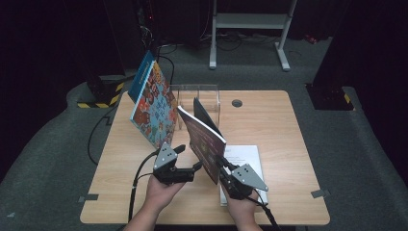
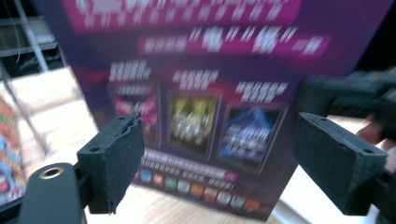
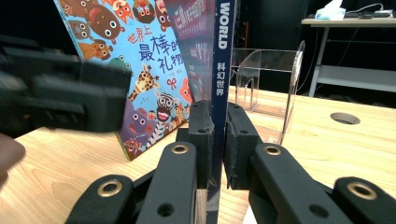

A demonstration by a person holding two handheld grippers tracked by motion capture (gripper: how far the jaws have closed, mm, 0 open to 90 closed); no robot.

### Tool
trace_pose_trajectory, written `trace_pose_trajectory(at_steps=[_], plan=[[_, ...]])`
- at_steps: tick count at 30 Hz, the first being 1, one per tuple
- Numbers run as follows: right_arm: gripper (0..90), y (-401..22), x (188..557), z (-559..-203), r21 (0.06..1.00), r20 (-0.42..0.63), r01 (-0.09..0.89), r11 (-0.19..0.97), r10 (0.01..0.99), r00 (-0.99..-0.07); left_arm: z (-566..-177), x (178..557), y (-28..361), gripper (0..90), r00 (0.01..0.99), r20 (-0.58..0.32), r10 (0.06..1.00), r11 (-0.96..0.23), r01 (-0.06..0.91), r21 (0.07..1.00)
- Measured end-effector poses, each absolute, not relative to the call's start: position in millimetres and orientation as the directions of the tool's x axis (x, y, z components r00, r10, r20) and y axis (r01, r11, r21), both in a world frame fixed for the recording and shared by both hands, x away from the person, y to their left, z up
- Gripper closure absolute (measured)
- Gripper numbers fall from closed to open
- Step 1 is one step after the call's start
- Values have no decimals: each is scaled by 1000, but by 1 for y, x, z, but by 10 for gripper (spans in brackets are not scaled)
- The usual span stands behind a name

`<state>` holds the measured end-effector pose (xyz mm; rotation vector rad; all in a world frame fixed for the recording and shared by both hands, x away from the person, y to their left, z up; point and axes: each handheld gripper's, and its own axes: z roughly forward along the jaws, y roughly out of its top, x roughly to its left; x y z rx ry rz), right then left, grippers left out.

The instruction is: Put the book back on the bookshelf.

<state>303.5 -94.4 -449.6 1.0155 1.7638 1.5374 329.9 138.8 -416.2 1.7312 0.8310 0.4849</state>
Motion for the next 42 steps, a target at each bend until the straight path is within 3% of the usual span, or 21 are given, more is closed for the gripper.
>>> trace_pose_trajectory(at_steps=[16, 42], plan=[[815, -90, 304, -450, 985, 56, 167, 45, 831, -553, -375, 326, 108, 143, 714, -76, 696, -109, 209, 972], [811, -73, 299, -452, 988, 0, 128, 91, 814, -581, -375, 319, 99, 106, 687, -62, 724, -101, 195, 976]])
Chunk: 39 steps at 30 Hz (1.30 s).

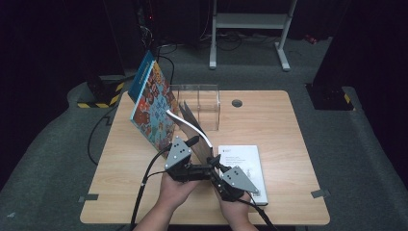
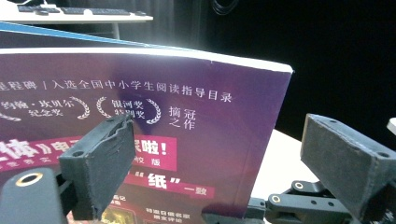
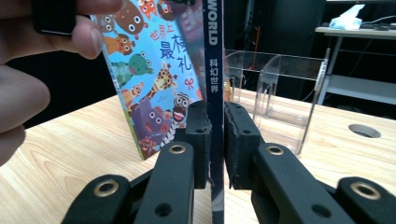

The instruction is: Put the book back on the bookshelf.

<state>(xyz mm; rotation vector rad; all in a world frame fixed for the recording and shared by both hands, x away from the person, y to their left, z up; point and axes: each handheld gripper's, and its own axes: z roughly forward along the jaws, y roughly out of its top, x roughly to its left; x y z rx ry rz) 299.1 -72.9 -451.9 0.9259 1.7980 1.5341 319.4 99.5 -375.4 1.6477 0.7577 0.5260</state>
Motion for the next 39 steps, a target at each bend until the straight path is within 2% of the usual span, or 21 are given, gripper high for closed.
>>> trace_pose_trajectory(at_steps=[21, 27, 35, 39], plan=[[764, -54, 296, -451, 986, 16, 142, 92, 786, -618, -380, 326, 106, 169, 633, -75, 770, -100, 236, 967], [748, -49, 295, -452, 986, 20, 143, 88, 782, -623, -382, 327, 114, 252, 625, -65, 778, -102, 227, 969], [735, -47, 295, -454, 985, 12, 142, 98, 780, -626, -385, 325, 113, 277, 609, -50, 792, -113, 226, 968], [727, -46, 294, -455, 983, 18, 152, 100, 777, -629, -386, 325, 114, 335, 601, -36, 799, -121, 218, 968]])
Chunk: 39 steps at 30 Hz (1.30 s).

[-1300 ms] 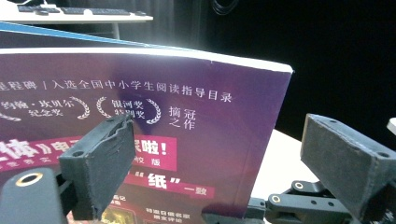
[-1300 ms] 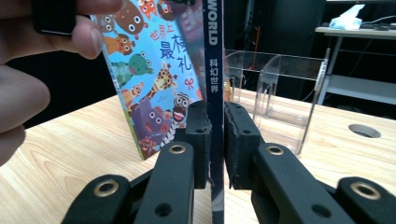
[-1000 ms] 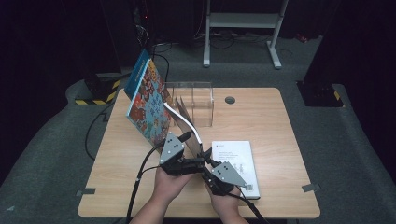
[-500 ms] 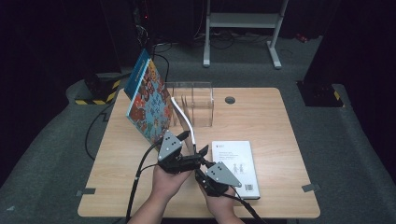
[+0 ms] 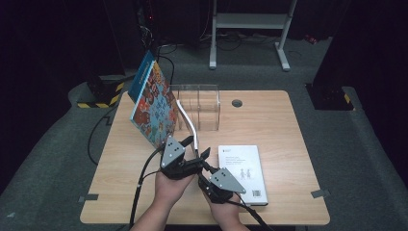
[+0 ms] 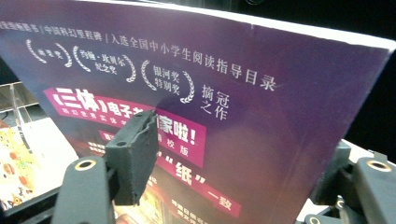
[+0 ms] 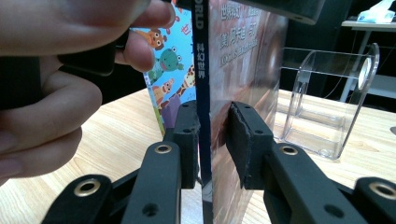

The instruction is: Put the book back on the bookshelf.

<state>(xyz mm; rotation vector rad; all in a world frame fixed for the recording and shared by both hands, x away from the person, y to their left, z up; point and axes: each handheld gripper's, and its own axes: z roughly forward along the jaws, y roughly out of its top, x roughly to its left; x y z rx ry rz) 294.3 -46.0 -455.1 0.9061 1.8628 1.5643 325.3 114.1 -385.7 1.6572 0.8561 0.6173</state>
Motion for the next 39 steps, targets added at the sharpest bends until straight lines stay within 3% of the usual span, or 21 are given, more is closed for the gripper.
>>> trace_pose_trajectory(at_steps=[10, 20, 31, 39], plan=[[683, -49, 287, -457, 981, -15, 139, 136, 765, -643, -386, 325, 117, 345, 602, -24, 798, -133, 214, 968], [670, -86, 271, -455, 978, -36, 140, 155, 786, -617, -387, 323, 118, 372, 591, 4, 806, -152, 201, 968], [670, -156, 284, -467, 963, -70, 195, 188, 869, -490, -385, 318, 110, 487, 560, 92, 823, -217, 161, 963], [674, -176, 291, -480, 951, -45, 253, 178, 887, -459, -385, 316, 115, 584, 543, 117, 831, -230, 145, 962]])
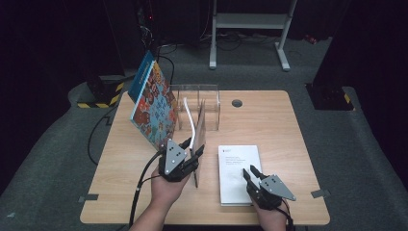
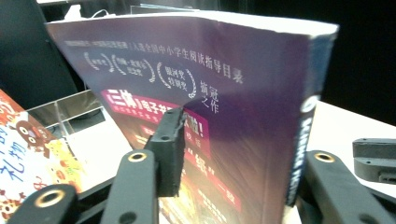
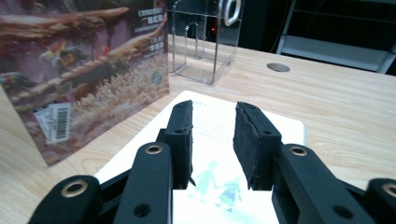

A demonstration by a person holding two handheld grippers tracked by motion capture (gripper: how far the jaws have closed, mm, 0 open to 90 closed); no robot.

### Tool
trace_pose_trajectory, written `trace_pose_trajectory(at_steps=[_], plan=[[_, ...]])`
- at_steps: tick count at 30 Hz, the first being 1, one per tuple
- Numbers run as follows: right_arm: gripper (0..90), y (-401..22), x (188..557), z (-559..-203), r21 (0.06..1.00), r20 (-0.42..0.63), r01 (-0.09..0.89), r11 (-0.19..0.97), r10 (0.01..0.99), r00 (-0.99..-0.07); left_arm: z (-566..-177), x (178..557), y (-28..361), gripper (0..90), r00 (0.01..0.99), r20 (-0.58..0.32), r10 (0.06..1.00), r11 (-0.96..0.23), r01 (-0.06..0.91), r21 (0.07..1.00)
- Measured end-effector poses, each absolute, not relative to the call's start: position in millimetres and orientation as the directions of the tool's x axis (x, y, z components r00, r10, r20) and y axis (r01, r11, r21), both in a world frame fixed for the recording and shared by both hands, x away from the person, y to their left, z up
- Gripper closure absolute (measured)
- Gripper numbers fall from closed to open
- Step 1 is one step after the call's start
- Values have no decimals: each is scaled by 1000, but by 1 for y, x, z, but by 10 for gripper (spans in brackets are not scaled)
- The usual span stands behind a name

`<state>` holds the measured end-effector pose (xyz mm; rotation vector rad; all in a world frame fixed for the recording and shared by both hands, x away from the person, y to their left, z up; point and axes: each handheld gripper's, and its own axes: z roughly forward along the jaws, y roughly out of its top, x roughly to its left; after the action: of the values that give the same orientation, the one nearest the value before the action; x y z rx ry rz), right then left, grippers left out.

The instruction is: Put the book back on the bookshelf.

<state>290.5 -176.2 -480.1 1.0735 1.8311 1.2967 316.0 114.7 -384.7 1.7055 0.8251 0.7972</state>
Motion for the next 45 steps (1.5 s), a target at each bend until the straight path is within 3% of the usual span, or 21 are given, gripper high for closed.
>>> trace_pose_trajectory(at_steps=[11, 23, 29, 35, 45], plan=[[621, -191, 306, -489, 932, -12, 318, 173, 892, -451, -385, 315, 122, 699, 537, 124, 835, -231, 138, 963], [627, -211, 320, -501, 910, -2, 376, 176, 908, -419, -389, 316, 128, 731, 553, 118, 825, -208, 102, 973], [632, -217, 329, -501, 908, 4, 383, 169, 912, -410, -387, 319, 130, 743, 547, 100, 831, -197, 122, 973], [631, -231, 340, -503, 887, -61, 397, 238, 910, -409, -387, 318, 133, 755, 532, 80, 843, -185, 148, 972], [649, -248, 340, -508, 872, -37, 446, 200, 937, -347, -388, 317, 140, 762, 541, 19, 841, -148, 197, 969]])
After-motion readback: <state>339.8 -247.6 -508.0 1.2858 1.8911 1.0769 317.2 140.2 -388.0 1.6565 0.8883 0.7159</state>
